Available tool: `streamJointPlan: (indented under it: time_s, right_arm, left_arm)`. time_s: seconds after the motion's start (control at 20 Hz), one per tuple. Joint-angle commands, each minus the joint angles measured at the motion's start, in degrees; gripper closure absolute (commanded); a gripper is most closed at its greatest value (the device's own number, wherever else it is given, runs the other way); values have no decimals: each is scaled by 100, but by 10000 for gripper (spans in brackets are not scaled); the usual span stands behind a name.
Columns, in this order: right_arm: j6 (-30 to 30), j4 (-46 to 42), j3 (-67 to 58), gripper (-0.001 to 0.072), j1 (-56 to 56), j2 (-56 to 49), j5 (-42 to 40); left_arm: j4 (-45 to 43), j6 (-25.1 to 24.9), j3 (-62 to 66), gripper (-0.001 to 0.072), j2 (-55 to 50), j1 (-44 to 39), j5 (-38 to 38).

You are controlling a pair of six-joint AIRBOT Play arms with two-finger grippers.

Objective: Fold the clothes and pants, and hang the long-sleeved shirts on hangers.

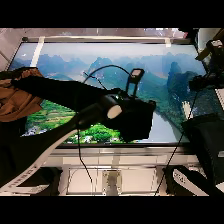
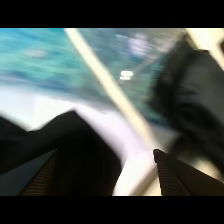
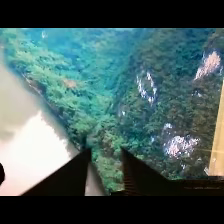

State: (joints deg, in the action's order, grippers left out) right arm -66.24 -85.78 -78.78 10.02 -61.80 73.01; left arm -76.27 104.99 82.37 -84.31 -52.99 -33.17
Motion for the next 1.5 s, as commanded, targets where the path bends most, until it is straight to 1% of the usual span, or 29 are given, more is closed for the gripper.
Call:
streamJointPlan:
  time_s: [0.0,0.05,0.15,0.2,0.25,0.35,0.45,0.55,0.65,0.75,0.85,1.0,1.05,1.15,1.25,1.3,1.45]
  right_arm:
    - [-72,120,9,298,0,-271,118]
    - [-74,249,39,299,0,-306,170]
    - [-74,704,212,299,0,-372,264]
    - [-74,992,376,299,0,-380,291]
    - [-74,1276,549,300,-2,-385,328]
    - [-70,2011,964,300,-7,-385,345]
    - [-70,2494,1340,300,-7,-385,212]
    - [-72,2653,1655,300,-7,-387,7]
    - [-72,2767,1834,301,-7,-387,-81]
    - [-72,2892,1908,302,-7,-387,-105]
    - [-72,3053,1904,302,-7,-385,-105]
    - [-74,3204,1899,302,-7,-385,-105]
    - [-74,3200,1899,302,-7,-385,-107]
    - [-76,3202,1899,303,-7,-385,-133]
    - [-90,3198,1899,303,-7,-385,-227]
    - [-92,3195,1899,303,-7,-385,-282]
    - [-98,3198,1899,303,-7,-385,-619]
  left_arm:
    - [-1329,0,2,5,474,942,-1891]
    - [-1563,144,0,6,612,1327,-2498]
    - [-1773,197,-9,6,756,2142,-3421]
    - [-1928,197,-11,6,765,2542,-3724]
    - [-2096,199,-35,6,763,2883,-3805]
    - [-2188,201,-111,6,756,3552,-3641]
    - [-2188,267,-229,6,706,4135,-3447]
    - [-2184,393,-426,6,616,4640,-3436]
    - [-2166,393,-730,7,501,5007,-3412]
    - [-2055,407,-1069,7,356,5250,-3204]
    - [-2015,570,-1311,7,190,5351,-2780]
    - [-2013,610,-1338,7,-76,5407,-2079]
    - [-2015,796,-1338,7,-160,5438,-1930]
    - [-2013,1327,-1338,7,-343,5587,-1709]
    - [-1974,1947,-1338,6,-470,5834,-1488]
    - [-1829,2111,-1340,7,-511,5982,-1373]
    - [-1287,2105,-1340,7,-627,6304,-916]
